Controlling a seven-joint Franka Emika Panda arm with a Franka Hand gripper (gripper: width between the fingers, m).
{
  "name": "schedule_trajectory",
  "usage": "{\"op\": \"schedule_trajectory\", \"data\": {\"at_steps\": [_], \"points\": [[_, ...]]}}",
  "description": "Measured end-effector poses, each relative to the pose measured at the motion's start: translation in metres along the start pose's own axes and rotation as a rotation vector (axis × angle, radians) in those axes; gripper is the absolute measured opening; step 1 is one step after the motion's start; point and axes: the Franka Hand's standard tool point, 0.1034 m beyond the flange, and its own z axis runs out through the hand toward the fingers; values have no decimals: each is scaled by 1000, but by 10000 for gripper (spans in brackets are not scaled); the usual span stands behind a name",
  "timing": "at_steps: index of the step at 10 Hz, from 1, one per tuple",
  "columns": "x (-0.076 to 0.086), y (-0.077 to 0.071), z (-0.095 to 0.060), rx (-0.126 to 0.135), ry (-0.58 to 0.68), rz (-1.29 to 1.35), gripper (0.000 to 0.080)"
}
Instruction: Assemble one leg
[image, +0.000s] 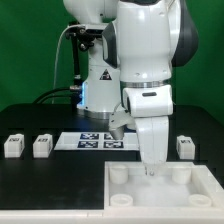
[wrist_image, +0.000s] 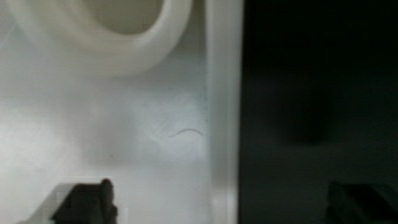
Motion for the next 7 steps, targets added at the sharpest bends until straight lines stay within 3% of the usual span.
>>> {"op": "schedule_trajectory", "data": {"at_steps": [7], "points": [[-1,0,0,0,-1,2,649]]}}
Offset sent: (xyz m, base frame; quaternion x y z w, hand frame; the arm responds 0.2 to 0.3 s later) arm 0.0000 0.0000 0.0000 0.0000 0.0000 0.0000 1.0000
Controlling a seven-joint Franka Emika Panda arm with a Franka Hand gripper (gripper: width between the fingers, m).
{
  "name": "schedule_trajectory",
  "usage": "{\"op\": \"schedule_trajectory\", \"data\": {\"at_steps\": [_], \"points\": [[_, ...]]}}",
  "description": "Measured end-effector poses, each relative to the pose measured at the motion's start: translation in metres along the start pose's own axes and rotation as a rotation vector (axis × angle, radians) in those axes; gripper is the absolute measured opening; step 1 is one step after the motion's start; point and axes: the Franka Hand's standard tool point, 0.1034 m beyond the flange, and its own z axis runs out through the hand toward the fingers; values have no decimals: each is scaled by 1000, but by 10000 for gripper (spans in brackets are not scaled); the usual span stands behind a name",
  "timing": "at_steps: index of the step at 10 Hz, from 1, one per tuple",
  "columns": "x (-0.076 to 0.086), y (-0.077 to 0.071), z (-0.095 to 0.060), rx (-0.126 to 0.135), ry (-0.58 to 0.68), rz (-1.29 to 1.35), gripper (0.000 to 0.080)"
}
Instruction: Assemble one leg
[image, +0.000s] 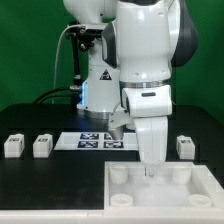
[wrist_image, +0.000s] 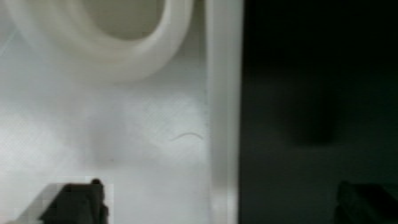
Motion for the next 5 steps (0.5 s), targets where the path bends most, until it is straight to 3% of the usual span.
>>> {"op": "schedule_trajectory", "data": {"at_steps": [1,2,4,5], "points": [[2,0,-2,-3,0,42,649],[9,-2,-15,-17,-4,130,649],[28,-18,-33,-30,-9,237,649],[47,-19,-45,-49,4,454,649]]}}
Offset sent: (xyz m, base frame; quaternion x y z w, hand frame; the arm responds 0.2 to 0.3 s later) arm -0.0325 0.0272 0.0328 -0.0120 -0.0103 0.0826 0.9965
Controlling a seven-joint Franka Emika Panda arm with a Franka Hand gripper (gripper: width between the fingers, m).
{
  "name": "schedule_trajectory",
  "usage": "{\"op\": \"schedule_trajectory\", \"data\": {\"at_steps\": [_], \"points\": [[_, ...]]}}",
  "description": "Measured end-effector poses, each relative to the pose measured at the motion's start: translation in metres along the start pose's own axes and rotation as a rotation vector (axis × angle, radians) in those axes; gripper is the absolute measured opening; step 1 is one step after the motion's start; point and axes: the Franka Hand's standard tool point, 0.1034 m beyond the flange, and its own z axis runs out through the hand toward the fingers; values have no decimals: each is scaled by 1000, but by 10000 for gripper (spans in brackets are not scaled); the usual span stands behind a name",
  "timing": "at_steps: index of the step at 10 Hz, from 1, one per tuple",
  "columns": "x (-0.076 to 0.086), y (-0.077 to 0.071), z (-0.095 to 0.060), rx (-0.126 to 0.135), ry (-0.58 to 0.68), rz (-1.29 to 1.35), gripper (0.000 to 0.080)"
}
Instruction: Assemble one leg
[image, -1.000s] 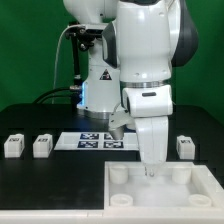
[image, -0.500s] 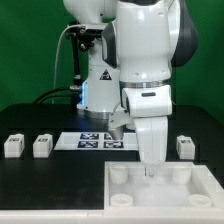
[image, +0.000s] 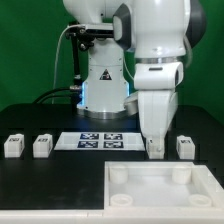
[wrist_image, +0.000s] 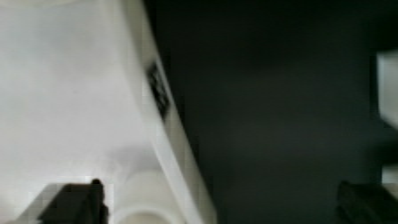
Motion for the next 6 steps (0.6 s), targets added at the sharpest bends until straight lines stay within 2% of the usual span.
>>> {"op": "schedule_trajectory", "data": {"at_steps": [1,2,3,4,6], "points": [[10,-15,-2,-8,11,144,649],[16,-23,-3,-12,22,201,649],[0,-7,8,-14,50,260,649],[-4,-5,11,-3,48,417,649],[-1,-9,11,7,54,613,649]]}}
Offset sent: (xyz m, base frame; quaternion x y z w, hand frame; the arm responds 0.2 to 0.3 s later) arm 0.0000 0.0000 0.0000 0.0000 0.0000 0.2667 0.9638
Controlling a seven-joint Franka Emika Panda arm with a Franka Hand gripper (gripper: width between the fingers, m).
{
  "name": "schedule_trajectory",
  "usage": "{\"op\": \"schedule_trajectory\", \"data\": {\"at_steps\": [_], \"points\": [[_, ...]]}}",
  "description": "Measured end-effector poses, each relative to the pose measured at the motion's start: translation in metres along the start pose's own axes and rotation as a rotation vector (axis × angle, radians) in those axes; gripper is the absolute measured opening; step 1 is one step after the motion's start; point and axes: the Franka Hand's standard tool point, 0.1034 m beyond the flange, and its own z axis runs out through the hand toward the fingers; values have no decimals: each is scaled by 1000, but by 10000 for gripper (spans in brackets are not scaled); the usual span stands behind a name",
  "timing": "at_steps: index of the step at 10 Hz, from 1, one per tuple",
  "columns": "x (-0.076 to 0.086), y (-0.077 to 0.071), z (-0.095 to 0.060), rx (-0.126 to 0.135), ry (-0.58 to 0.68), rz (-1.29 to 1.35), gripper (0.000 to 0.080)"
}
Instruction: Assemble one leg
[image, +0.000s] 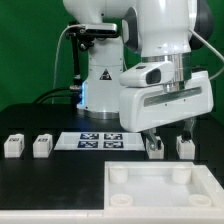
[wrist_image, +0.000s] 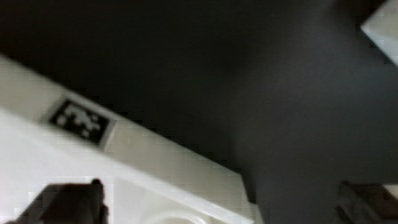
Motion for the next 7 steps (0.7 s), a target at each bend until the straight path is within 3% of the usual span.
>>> {"op": "schedule_trajectory", "data": {"at_steps": [2,3,4,7], "points": [[1,-11,-1,-1,29,280,649],[-19,-37,6,1,39,353,649],[-29,-44,8,6,12,410,649],[-29,-48,9,16,-25,444,649]]}}
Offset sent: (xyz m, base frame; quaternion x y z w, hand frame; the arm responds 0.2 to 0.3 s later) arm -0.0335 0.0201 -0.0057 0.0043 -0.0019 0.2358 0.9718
